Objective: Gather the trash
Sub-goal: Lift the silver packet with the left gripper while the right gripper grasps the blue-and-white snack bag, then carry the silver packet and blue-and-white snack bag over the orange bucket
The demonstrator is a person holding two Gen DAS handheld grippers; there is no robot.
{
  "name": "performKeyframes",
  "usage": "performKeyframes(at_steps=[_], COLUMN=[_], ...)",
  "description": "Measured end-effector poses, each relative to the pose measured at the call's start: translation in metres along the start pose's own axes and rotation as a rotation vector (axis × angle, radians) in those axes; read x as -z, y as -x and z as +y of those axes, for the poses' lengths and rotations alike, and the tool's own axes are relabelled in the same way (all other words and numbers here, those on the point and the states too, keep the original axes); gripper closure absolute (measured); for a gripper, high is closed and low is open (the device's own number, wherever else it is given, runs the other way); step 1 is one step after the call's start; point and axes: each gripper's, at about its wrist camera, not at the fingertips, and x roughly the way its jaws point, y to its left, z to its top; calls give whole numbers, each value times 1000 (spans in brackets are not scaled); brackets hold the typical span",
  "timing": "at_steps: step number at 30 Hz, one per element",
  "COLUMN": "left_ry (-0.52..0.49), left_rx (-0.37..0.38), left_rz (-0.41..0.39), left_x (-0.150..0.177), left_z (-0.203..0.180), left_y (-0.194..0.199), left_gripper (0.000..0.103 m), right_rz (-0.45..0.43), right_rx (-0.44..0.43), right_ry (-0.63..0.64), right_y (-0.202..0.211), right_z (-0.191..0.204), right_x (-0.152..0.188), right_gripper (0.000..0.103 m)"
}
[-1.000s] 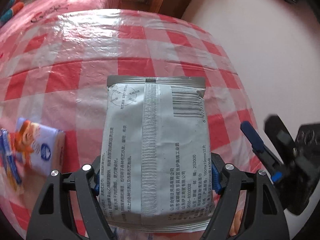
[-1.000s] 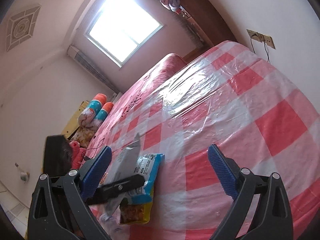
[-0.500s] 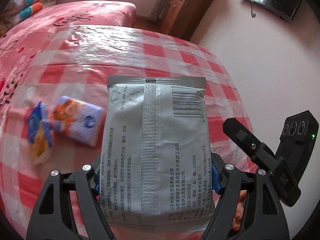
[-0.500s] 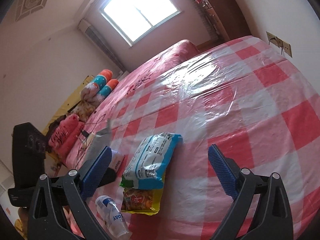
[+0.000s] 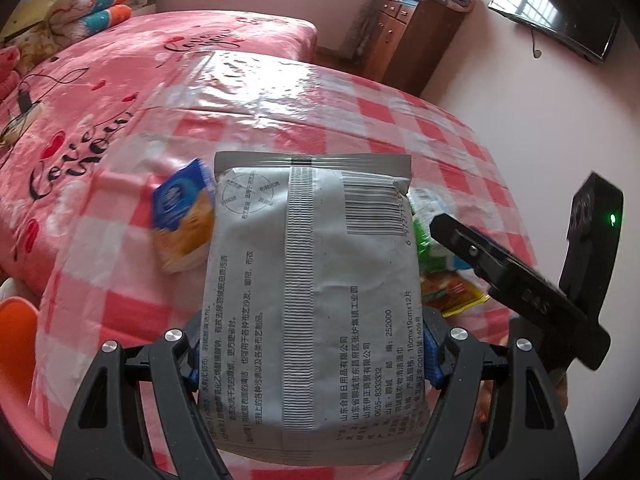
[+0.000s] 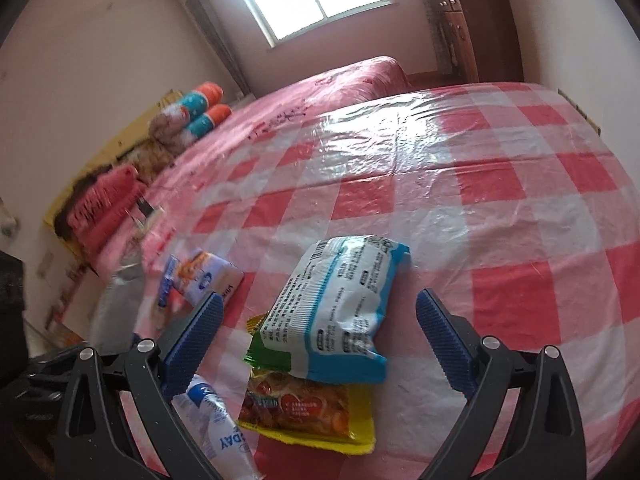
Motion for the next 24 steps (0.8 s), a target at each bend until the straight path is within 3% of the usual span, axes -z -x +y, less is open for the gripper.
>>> performKeyframes(at_steps=[4,6,8,17,24], left_ry=[8,13,14,47,63], left_rx=[-20,-27,-37,-40,-36], left_rz=[-15,-20,-26,-38,-44], left_x=[5,7,10,21,32], left_z=[11,15,21,50,68], left_y=[5,8,11,21,28], left_gripper=[26,26,26,26,26], right_rz=[7,19,33,14,-10], right_rx=[63,87,107,110,77], right_ry=[44,55,54,60,20], right_y=[-9,-14,-20,-19,-11], right_z=[10,12,10,9,3], right_x=[2,3,4,7,8], right_gripper=[9,23,29,41,44])
